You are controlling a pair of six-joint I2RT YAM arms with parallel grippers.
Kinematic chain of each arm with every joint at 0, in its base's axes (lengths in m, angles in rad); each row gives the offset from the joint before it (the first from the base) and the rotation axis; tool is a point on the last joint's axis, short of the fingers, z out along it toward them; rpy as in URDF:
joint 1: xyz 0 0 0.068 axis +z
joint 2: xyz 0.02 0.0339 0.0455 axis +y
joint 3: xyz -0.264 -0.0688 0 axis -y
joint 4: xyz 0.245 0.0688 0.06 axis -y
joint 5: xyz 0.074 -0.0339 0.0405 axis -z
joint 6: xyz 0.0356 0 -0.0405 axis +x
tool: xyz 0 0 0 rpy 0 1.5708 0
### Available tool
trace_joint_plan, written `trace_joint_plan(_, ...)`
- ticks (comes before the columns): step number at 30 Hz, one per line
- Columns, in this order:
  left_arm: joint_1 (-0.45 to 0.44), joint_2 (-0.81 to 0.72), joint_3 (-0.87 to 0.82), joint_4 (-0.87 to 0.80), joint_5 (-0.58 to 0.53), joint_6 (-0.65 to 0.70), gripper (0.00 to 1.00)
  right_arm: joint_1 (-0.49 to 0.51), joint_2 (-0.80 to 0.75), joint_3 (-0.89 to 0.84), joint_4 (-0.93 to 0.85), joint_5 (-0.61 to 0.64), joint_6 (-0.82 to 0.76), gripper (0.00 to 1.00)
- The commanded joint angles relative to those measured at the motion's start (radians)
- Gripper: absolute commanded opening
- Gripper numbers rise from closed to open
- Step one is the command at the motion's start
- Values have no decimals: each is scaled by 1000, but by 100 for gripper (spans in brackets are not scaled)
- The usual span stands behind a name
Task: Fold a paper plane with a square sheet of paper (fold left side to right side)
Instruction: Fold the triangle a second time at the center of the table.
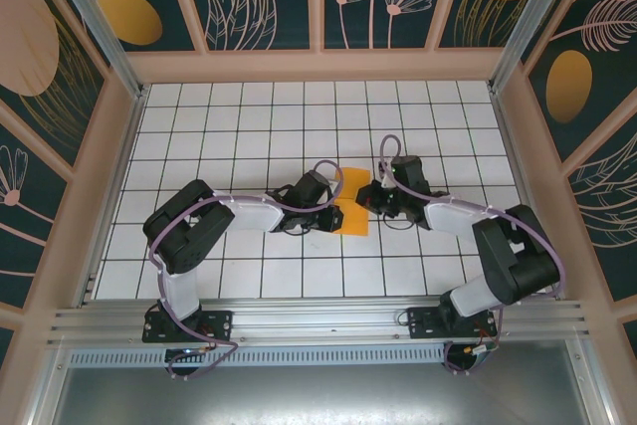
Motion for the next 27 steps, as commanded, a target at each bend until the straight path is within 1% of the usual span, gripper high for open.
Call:
trace_joint_plan(1,-4,45,-42,-95,-39,-2,13,43,7,-49,38,15,33,0)
trace_joint_plan(8,-3,45,-41,-100,-48,-1,12,93,73,-23,69,26,49,0)
trace_joint_plan(19,-3,48,-35,-105,-51,1,12,102,128,17,72,26,40,0)
trace_joint_plan(27,-2,50,-32,-109,-55,4,11,104,169,44,26,60,21,0)
